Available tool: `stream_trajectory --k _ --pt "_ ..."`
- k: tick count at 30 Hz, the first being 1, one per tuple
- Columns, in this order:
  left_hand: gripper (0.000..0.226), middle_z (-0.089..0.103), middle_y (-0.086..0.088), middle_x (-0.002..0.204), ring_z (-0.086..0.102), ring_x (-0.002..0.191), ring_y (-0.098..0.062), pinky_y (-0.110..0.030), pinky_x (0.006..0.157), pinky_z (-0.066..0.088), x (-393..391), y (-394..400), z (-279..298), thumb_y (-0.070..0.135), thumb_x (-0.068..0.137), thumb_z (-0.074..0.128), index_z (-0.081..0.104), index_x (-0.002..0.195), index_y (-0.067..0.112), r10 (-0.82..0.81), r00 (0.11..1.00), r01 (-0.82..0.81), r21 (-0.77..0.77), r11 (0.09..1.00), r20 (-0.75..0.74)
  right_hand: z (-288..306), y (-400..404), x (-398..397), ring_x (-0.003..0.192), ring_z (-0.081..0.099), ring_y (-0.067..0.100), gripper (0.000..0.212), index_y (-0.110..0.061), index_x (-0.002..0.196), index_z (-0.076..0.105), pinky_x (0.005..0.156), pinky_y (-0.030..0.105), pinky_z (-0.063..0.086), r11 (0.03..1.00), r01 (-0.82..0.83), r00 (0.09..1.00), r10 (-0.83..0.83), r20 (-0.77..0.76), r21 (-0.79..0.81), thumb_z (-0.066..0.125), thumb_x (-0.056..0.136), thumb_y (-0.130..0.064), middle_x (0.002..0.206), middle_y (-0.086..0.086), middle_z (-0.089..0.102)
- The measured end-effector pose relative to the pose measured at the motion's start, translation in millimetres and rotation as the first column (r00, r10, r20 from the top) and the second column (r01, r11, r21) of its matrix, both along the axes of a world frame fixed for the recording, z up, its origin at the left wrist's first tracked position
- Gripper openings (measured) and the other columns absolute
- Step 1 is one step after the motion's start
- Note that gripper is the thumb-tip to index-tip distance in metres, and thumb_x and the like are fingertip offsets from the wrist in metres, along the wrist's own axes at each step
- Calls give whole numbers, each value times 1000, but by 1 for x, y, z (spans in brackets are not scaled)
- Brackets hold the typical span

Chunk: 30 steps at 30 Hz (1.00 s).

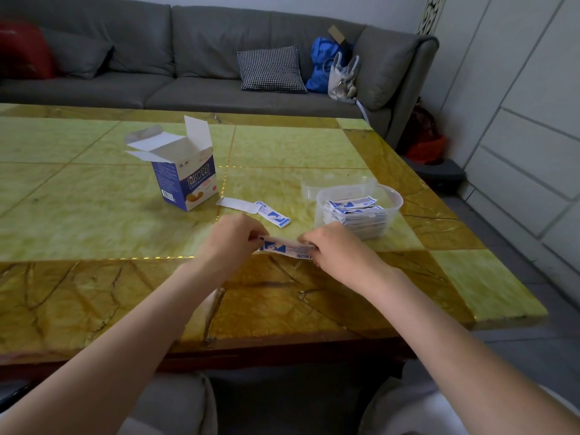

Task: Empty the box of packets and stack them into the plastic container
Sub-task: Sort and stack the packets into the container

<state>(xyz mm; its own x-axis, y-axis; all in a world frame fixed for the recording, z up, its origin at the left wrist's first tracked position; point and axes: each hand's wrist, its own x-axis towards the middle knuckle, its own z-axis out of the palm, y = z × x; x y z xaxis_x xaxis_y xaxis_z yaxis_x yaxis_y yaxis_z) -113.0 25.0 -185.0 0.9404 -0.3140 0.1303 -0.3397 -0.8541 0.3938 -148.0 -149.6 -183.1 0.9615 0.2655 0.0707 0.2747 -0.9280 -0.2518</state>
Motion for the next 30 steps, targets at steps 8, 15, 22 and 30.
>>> stream_trajectory --k 8,15,22,30 --pt "14 66 -2 72 59 52 -2 -18 63 54 23 -35 58 6 82 65 68 96 7 -44 986 -69 -633 771 -161 56 -56 26 46 58 2 12 -5 95 65 53 17 51 716 195 928 -355 109 670 59 85 0 64 3 64" --pt "17 68 -5 96 61 82 -21 -26 65 42 38 -112 65 22 82 67 67 97 15 14 1000 -19 -241 970 -22 69 -100 58 97 61 23 14 -9 90 71 74 25 42 837 452 879 -477 6 309 68 77 -4 101 12 68" --pt "29 65 -4 110 59 104 -23 -41 100 36 46 -129 49 34 86 59 63 108 14 31 999 -37 194 980 35 60 -100 59 92 60 21 18 -11 95 70 66 22 41 917 397 917 -393 -69 49 58 85 -2 101 8 67" --pt "26 66 -2 107 59 101 -21 -39 100 29 47 -129 40 30 91 49 60 109 14 -48 997 27 343 939 53 55 -101 58 91 61 25 18 -12 93 68 80 37 54 931 351 933 -357 -53 -100 56 84 -2 101 8 64"
